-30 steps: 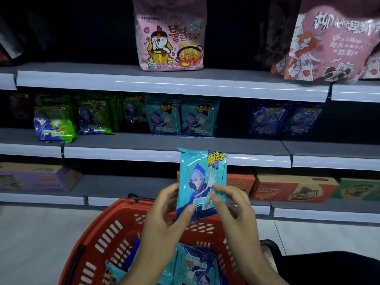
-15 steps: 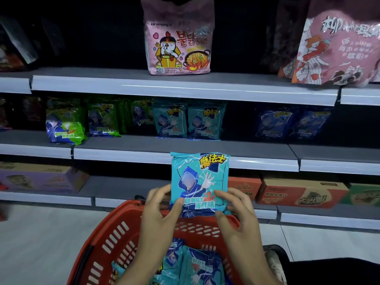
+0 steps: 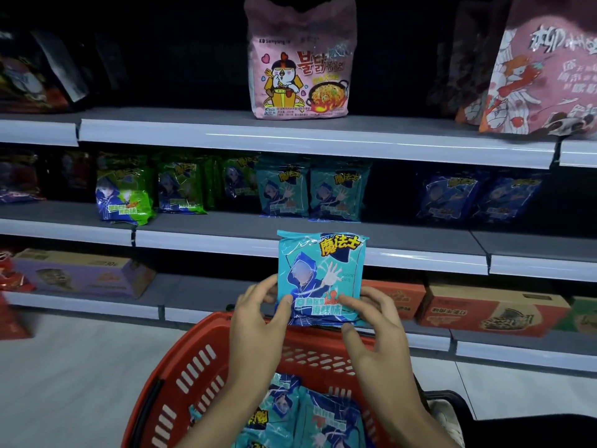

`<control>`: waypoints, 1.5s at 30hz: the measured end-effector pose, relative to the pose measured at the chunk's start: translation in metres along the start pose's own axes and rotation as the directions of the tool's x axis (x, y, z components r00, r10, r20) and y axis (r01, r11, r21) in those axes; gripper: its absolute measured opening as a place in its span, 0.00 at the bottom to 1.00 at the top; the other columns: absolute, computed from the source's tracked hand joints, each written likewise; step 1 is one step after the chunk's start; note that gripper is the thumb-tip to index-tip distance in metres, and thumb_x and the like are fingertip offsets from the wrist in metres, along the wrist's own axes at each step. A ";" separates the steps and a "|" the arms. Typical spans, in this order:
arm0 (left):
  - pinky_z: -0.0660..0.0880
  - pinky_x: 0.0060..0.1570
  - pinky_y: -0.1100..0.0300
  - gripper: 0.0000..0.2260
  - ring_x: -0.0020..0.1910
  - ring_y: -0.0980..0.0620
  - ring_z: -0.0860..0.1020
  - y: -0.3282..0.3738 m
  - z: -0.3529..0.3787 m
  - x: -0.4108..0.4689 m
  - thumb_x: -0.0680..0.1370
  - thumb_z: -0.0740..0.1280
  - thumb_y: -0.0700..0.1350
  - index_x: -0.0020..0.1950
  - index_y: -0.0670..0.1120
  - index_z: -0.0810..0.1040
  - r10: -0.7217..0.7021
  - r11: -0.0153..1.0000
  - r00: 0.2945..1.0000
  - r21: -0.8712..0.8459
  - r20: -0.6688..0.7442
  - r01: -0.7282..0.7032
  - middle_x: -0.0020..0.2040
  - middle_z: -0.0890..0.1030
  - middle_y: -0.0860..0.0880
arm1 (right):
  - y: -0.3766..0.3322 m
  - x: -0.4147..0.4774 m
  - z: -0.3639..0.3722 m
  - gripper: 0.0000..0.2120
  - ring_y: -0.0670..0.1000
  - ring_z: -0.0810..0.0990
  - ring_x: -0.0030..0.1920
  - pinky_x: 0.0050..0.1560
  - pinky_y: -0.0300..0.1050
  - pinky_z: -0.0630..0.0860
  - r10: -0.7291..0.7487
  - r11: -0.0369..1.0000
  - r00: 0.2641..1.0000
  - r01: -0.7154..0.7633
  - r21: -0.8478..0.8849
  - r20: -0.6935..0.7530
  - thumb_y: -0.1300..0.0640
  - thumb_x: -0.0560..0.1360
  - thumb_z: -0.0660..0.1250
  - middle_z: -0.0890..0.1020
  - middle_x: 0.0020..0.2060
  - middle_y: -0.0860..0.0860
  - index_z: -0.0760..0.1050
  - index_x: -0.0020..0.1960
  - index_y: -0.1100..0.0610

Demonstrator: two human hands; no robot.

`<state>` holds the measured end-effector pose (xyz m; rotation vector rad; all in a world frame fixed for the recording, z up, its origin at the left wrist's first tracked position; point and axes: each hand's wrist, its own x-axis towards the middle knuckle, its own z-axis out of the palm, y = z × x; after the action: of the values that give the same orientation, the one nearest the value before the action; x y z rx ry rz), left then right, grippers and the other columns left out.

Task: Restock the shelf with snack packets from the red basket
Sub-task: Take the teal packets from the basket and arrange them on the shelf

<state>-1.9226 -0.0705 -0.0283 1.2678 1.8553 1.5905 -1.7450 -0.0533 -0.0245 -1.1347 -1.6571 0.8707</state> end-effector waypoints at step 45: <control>0.72 0.68 0.41 0.33 0.67 0.48 0.77 -0.084 0.040 0.255 0.73 0.62 0.55 0.79 0.54 0.62 -0.092 0.905 0.966 0.424 0.243 -0.020 0.69 0.71 0.49 | 0.076 0.244 0.157 0.20 0.60 0.65 0.73 0.71 0.50 0.69 -0.078 0.858 0.992 0.119 -0.500 0.102 0.61 0.79 0.64 0.63 0.72 0.58 0.74 0.69 0.69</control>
<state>-2.0556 0.1648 -0.0519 1.5222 2.1016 0.9661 -1.9081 0.1938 -0.0737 -1.3594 -2.0621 0.4187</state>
